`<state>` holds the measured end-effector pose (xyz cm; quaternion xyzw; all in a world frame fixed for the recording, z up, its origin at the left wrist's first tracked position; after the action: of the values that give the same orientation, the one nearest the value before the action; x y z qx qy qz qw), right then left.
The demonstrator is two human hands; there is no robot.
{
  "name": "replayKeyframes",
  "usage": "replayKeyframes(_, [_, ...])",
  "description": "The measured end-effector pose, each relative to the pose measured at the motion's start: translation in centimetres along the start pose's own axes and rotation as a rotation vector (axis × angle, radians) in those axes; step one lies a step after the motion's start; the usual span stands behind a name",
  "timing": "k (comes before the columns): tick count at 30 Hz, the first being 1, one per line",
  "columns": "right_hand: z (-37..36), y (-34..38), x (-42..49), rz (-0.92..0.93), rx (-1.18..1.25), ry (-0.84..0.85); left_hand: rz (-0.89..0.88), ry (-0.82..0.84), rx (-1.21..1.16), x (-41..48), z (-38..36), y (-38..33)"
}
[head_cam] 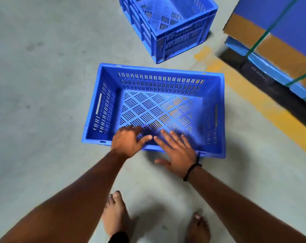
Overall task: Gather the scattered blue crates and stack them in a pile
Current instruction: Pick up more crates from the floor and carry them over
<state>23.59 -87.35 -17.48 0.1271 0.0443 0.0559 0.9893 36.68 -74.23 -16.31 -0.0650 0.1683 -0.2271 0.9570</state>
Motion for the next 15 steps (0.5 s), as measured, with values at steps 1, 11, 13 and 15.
replayKeyframes(1, [-1.3,0.5,0.0,0.012,-0.03,0.042,-0.027,0.015,0.047,-0.2,-0.1,1.4])
replayKeyframes(11, [-2.9,-0.5,-0.8,-0.097,-0.075,0.07,-0.004,0.185,0.08,-3.6,-1.3,3.0])
replayKeyframes(13, [-2.8,-0.7,-1.5,-0.089,-0.125,0.066,0.018,0.225,0.081,-4.8,-1.6,2.7])
replayKeyframes(15, [-2.7,-0.7,-1.9,-0.051,-0.12,0.055,0.031,0.241,0.11,-5.6,-1.9,2.7])
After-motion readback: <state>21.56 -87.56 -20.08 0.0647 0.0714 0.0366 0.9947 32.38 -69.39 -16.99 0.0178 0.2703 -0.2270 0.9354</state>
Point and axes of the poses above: each hand's wrist, its own x-axis towards the middle knuckle, its own z-axis out of the back of the hand, y = z × x, the point moved 5 cm from there along x, towards the middle knuckle, and after that the axes turned 11 degrees about z, right-handed, at the moved point
